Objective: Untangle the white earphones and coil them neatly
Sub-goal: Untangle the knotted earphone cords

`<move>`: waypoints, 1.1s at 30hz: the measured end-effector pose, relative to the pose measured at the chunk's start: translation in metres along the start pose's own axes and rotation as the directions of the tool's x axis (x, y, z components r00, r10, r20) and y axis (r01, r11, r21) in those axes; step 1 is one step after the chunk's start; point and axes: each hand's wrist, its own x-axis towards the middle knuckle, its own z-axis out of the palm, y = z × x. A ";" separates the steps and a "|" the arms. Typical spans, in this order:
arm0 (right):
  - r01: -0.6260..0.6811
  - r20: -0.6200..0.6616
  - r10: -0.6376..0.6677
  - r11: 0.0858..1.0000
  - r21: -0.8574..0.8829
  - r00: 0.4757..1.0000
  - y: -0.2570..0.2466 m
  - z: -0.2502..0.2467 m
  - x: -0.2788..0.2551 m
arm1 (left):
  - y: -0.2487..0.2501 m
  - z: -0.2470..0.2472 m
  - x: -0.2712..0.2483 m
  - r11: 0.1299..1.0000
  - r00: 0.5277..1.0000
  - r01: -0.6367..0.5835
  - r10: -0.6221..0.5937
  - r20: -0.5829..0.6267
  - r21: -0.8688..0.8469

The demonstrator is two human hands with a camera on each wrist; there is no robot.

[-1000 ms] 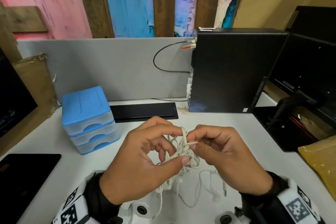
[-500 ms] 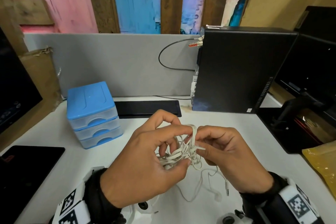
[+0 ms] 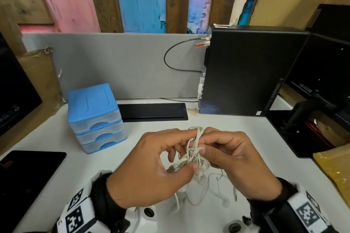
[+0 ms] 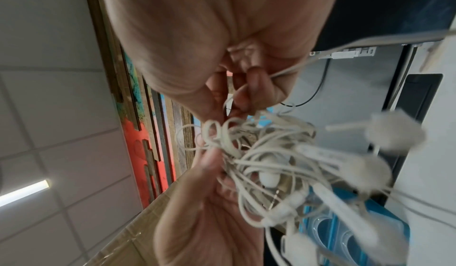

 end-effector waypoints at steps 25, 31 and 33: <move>0.031 -0.001 -0.033 0.963 -0.266 0.999 -0.015 0.008 -0.006 | -0.004 -0.009 0.006 0.848 0.966 0.225 -0.260 -0.005 -0.480; 0.013 -0.043 -0.020 0.987 -0.163 0.999 -0.013 0.007 -0.004 | -0.002 -0.009 0.007 0.827 0.974 0.181 -0.225 -0.019 -0.532; 0.037 -0.023 -0.042 0.984 -0.177 0.999 -0.014 0.006 -0.005 | -0.003 -0.011 0.007 0.807 0.973 0.180 -0.231 -0.019 -0.563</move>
